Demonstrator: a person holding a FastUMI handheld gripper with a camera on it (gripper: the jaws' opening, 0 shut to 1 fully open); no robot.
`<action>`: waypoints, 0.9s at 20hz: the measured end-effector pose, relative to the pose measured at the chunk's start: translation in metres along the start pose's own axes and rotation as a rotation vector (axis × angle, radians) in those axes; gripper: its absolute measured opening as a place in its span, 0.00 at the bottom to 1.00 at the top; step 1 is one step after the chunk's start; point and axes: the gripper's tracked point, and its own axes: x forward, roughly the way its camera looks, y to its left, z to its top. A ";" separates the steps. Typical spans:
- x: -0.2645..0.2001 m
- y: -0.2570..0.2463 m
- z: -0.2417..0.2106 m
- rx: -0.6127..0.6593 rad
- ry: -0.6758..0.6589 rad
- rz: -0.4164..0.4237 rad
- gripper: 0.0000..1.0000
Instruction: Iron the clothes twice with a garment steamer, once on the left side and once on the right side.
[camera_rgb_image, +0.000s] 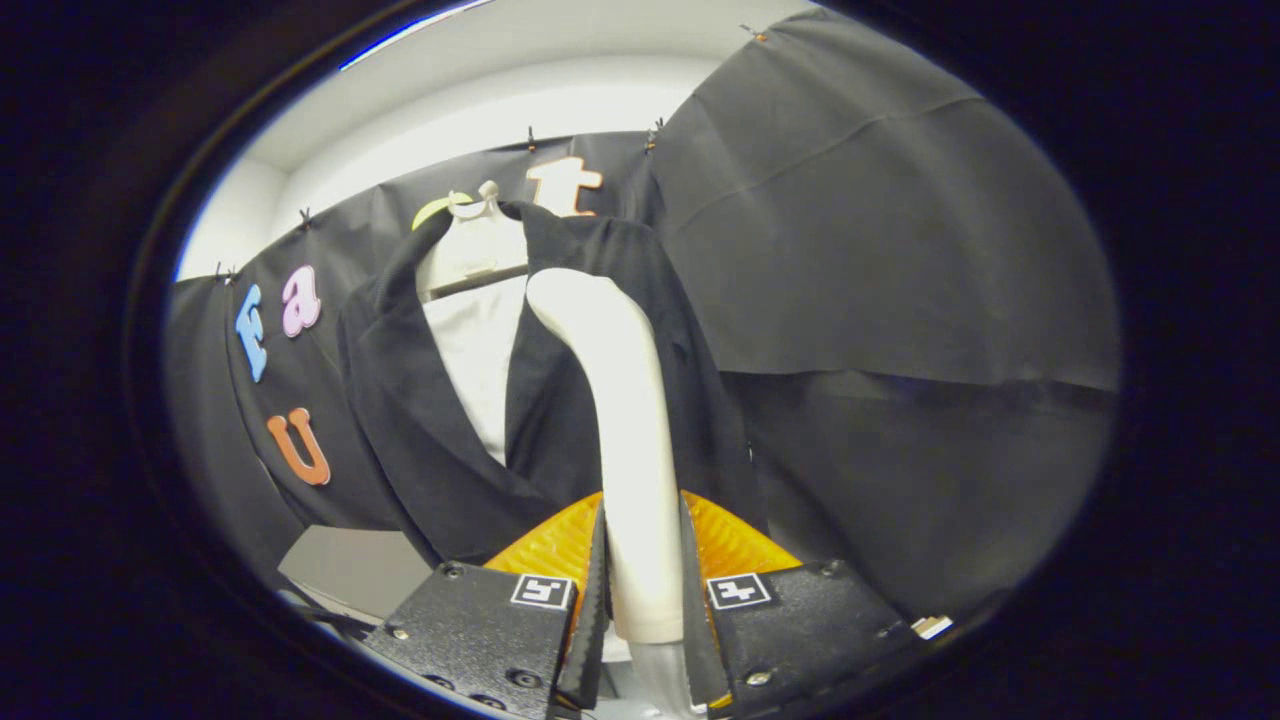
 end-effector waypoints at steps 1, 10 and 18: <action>0.005 0.001 0.000 -0.008 -0.001 -0.004 0.36; 0.021 0.011 -0.024 -0.060 0.046 -0.018 0.36; 0.022 0.015 -0.067 -0.095 0.105 -0.055 0.36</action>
